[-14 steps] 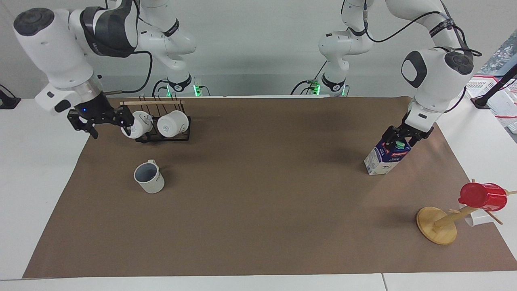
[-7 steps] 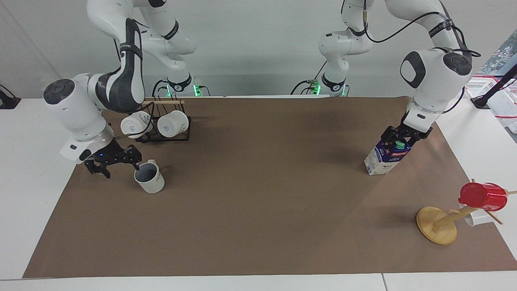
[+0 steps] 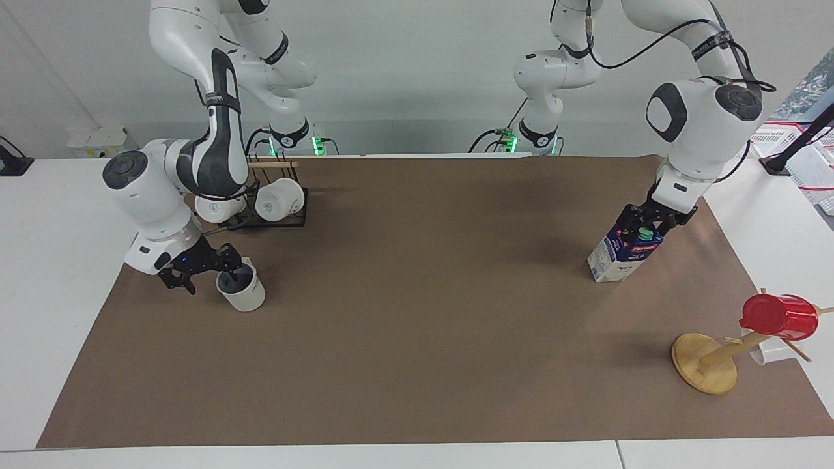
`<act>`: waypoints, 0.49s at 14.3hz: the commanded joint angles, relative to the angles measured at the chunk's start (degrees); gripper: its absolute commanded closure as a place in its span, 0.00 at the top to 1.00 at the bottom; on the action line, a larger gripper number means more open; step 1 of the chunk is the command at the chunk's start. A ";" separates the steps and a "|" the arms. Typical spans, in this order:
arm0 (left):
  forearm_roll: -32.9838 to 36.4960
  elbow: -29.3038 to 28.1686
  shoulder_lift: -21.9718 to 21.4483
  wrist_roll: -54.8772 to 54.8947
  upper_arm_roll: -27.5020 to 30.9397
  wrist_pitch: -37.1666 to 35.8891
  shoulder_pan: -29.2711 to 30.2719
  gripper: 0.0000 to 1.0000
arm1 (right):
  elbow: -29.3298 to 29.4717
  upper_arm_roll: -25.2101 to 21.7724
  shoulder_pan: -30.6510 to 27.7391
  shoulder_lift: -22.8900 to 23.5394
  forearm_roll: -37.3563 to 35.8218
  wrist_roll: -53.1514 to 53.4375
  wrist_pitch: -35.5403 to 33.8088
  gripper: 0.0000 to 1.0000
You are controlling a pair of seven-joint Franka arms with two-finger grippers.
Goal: Place cup and milk on table
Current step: 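Carry the carton and the mug toward the table centre with both grippers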
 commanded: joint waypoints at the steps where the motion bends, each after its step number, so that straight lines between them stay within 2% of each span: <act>1: -1.31 -0.20 -0.63 0.33 -0.11 0.93 0.58 0.00 | -0.75 0.11 0.22 0.05 1.48 -1.71 1.95 0.32; 2: -1.31 0.85 -0.72 0.42 -0.02 0.49 0.58 0.00 | -0.75 0.11 0.31 0.05 1.48 -1.45 1.95 0.02; 4: -1.31 2.17 -1.33 0.50 -0.02 -0.82 0.67 0.00 | -0.75 0.11 0.05 0.57 1.65 -1.19 2.04 0.00; 7: -1.14 7.34 -1.78 0.68 0.16 -8.71 0.67 0.00 | 0.47 0.20 0.23 0.84 3.85 -1.18 0.64 0.00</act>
